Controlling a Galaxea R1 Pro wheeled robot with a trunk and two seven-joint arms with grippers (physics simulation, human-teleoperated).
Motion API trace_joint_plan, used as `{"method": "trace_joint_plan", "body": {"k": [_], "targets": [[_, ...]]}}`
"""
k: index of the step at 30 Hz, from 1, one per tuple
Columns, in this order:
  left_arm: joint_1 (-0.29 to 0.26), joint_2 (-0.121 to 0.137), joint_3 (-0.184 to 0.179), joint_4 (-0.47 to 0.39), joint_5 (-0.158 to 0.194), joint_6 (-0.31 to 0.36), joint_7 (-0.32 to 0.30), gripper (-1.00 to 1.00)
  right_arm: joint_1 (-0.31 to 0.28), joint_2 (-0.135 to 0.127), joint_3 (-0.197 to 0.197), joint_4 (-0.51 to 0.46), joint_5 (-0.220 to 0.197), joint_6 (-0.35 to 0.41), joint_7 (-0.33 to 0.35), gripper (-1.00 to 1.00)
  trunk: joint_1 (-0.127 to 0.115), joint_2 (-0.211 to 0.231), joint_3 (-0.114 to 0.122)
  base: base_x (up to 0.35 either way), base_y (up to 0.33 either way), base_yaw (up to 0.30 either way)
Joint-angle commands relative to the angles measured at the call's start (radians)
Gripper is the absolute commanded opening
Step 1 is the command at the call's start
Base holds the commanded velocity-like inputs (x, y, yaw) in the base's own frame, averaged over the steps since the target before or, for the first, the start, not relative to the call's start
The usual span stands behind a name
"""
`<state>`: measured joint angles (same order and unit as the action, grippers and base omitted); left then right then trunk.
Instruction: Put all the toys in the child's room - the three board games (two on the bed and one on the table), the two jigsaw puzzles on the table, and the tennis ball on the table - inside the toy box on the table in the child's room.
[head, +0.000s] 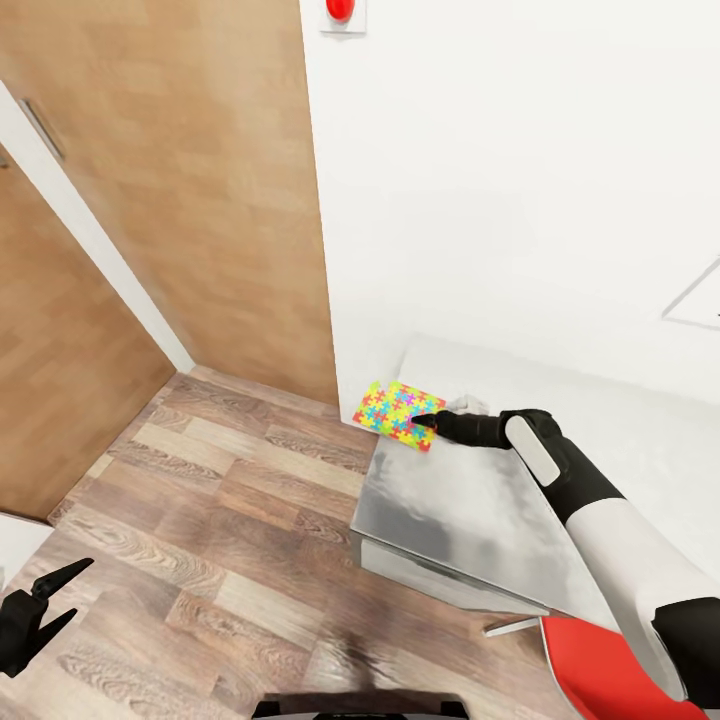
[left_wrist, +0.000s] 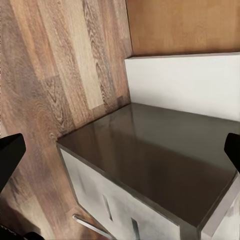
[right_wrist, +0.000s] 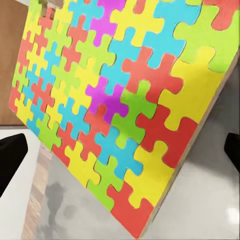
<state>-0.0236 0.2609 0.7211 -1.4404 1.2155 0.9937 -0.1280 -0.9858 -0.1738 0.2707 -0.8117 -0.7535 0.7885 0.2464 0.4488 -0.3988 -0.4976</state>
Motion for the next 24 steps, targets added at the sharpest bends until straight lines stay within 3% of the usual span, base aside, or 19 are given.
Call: {"method": "trace_joint_plan", "body": {"k": [1,3,4,5,9,11,12,15,18,19,21,22,24], "targets": [[-0.001,0.000,0.000,0.000,-0.010,0.005,-0.010,1.00,0.000,-0.016,0.001,0.022,0.039,-0.007,0.001,1.00,0.001,-0.001,-0.001,0.000,0.000,0.000],[-0.002,0.000,-0.012,0.000,-0.011,0.005,-0.010,1.00,0.001,-0.054,0.000,0.010,0.038,-0.017,0.003,1.00,0.001,-0.001,-0.001,0.000,0.000,0.000],[-0.002,0.000,-0.012,0.000,-0.011,0.005,-0.010,1.00,0.001,-0.054,0.000,0.010,0.038,-0.017,0.003,1.00,0.001,-0.001,-0.001,0.000,0.000,0.000],[-0.003,0.000,-0.025,0.000,-0.011,0.004,-0.010,1.00,0.004,-0.076,0.000,-0.001,0.037,-0.022,0.004,1.00,0.001,-0.001,-0.001,0.000,0.000,0.000],[-0.015,0.002,-0.104,0.005,-0.013,-0.032,-0.009,1.00,0.052,-0.171,-0.006,-0.097,0.035,-0.034,0.004,1.00,0.001,-0.001,-0.001,0.000,0.000,0.000],[-0.041,0.003,-0.158,0.022,-0.014,-0.074,-0.008,1.00,0.092,-0.215,-0.026,-0.172,0.034,-0.038,0.003,1.00,0.001,-0.001,-0.001,0.000,0.000,0.000],[-0.041,0.003,-0.158,0.022,-0.014,-0.074,-0.008,1.00,0.092,-0.215,-0.026,-0.172,0.034,-0.038,0.003,1.00,0.001,-0.001,-0.001,0.000,0.000,0.000],[-0.127,0.004,-0.273,0.097,-0.015,-0.143,-0.009,1.00,0.164,-0.259,-0.096,-0.300,0.033,-0.040,0.000,1.00,0.001,-0.001,-0.001,0.000,0.000,0.000],[-0.254,0.004,-0.423,0.227,-0.028,-0.204,-0.010,1.00,0.243,-0.278,-0.185,-0.436,0.035,-0.036,-0.001,1.00,0.001,-0.001,-0.001,0.000,0.000,0.000],[-0.254,0.004,-0.423,0.227,-0.028,-0.204,-0.010,1.00,0.243,-0.278,-0.185,-0.436,0.035,-0.036,-0.001,1.00,0.001,-0.001,-0.001,0.000,0.000,0.000],[-0.346,0.004,-0.527,0.317,-0.050,-0.241,-0.011,1.00,0.290,-0.285,-0.231,-0.522,0.036,-0.034,-0.001,1.00,0.001,-0.001,-0.001,0.000,0.000,0.000],[-0.346,0.004,-0.527,0.317,-0.050,-0.241,-0.011,1.00,0.290,-0.285,-0.231,-0.522,0.036,-0.034,-0.001,1.00,0.001,-0.001,-0.001,0.000,0.000,0.000],[-0.425,0.003,-0.619,0.394,-0.072,-0.275,-0.014,1.00,0.332,-0.289,-0.262,-0.600,0.035,-0.032,-0.001,1.00,0.001,-0.001,-0.001,0.000,0.000,0.000]]}}
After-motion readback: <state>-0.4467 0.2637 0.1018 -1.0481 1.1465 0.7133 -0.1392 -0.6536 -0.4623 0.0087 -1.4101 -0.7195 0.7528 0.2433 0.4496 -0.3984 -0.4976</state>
